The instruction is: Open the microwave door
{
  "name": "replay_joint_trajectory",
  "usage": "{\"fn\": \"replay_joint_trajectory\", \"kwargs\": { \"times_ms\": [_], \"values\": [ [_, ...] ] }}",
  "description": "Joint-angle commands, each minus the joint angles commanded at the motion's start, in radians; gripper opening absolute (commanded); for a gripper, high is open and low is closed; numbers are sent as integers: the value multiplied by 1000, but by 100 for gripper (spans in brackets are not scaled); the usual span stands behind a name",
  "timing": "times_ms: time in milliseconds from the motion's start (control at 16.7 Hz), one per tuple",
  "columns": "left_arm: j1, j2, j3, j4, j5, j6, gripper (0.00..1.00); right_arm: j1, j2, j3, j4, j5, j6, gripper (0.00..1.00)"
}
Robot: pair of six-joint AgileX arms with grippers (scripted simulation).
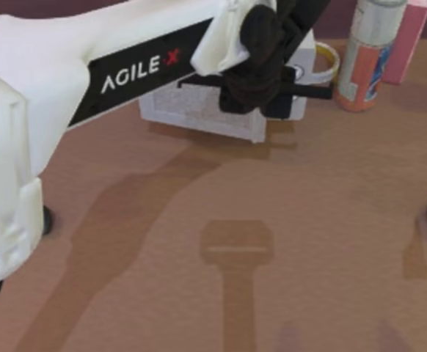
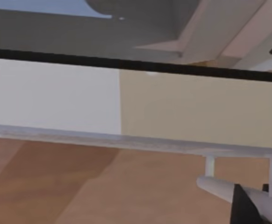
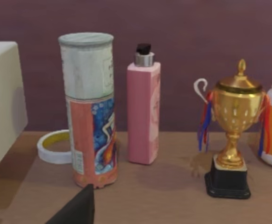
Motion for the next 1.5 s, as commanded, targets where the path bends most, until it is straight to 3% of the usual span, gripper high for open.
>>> {"fn": "replay_joint_trajectory", "kwargs": {
  "times_ms": [1020, 1500],
  "values": [
    [-9, 3, 1, 1, 7, -6, 0, 0, 0, 0, 0, 0, 0, 100],
    [5, -50, -82, 44, 25, 50, 0, 0, 0, 0, 0, 0, 0, 100]
  ]
}}
